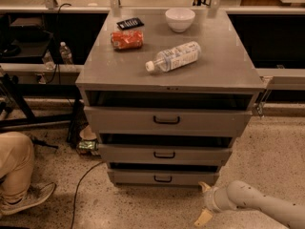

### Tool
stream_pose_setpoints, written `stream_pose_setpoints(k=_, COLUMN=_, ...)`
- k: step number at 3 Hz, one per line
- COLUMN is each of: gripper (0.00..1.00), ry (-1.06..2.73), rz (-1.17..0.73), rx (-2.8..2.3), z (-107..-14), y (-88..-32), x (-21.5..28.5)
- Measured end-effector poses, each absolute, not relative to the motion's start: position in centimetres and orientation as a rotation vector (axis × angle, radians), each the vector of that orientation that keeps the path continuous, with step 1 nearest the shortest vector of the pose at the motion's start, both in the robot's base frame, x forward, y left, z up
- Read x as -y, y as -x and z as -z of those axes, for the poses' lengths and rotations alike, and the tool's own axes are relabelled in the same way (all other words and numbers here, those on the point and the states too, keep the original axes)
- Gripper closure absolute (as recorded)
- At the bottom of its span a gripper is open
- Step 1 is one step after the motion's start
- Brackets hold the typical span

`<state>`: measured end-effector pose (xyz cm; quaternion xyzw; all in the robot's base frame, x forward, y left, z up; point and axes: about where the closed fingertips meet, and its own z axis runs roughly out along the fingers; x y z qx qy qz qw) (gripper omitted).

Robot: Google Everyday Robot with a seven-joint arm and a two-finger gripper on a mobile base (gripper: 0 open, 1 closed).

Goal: Open bottom drawer

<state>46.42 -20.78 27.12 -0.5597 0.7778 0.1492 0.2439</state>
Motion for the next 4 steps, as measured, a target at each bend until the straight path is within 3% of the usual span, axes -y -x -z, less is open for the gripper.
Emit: stream_pose_setpoints(k=4, gripper=0.0, ry=1.625, rz=-0.125, rx=-1.916, z=-22.3, y=-54.8, x=20.3)
